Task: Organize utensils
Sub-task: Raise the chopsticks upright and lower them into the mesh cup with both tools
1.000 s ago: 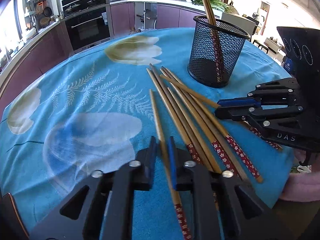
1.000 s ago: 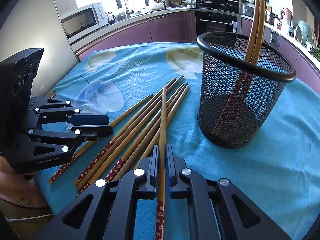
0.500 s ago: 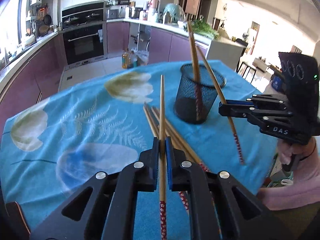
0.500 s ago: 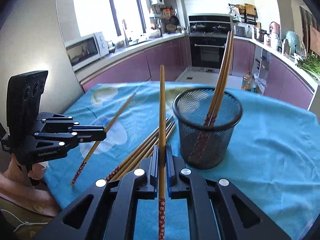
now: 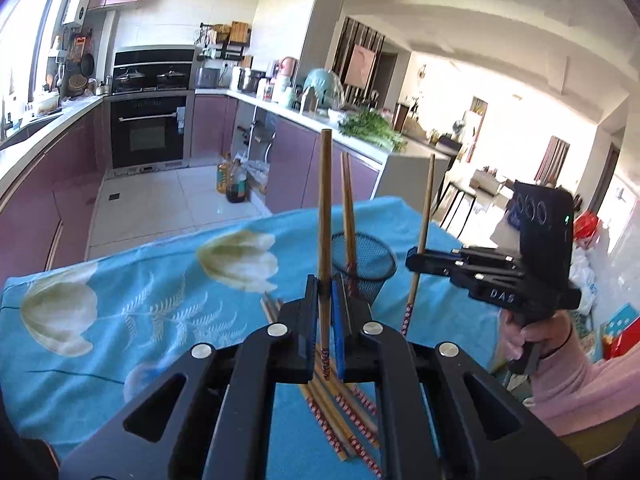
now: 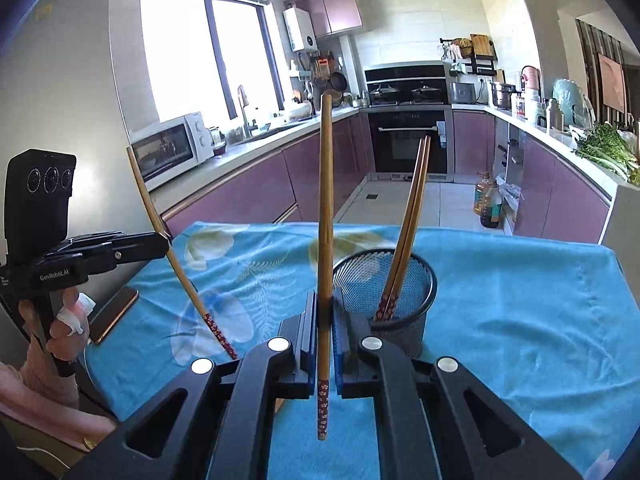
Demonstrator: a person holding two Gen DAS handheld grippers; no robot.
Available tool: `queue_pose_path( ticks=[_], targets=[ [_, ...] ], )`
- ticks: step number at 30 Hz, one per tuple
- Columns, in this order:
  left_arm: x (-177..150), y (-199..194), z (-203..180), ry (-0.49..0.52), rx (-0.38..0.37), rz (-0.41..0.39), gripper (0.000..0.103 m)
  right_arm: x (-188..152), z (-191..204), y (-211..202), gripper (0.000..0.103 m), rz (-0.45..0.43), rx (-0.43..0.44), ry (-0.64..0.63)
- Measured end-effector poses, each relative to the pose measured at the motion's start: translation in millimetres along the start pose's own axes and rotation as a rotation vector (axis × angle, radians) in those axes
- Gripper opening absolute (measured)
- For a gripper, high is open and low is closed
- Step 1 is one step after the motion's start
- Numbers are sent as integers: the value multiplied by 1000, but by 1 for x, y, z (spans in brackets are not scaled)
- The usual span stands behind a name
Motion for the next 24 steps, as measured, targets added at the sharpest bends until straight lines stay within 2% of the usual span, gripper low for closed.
queue_pose_path(
  ticks=[7, 14, 18, 24],
  targets=[
    [49, 0, -17, 14, -41, -92, 7, 40, -11, -14, 6, -93, -8, 11],
    [93, 14, -46, 76, -55, -140, 7, 77, -25, -23, 6, -182, -32, 5],
    [97, 36, -55, 101, -44, -107, 7, 84, -33, -13, 6, -189, -48, 8],
    [75, 80, -53, 112, -37, 4, 7, 65, -51, 19, 6, -90, -73, 31]
  ],
)
Point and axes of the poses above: each gripper's, at about its wrist camera, not at the fingertips, and y roughly the way its jaws point, z to its left, x to its top, the point moved 9 cm from there along y, roughly the way its jaws point, and after that the axes turned 2 degrees about x, right-handed, at the moved point
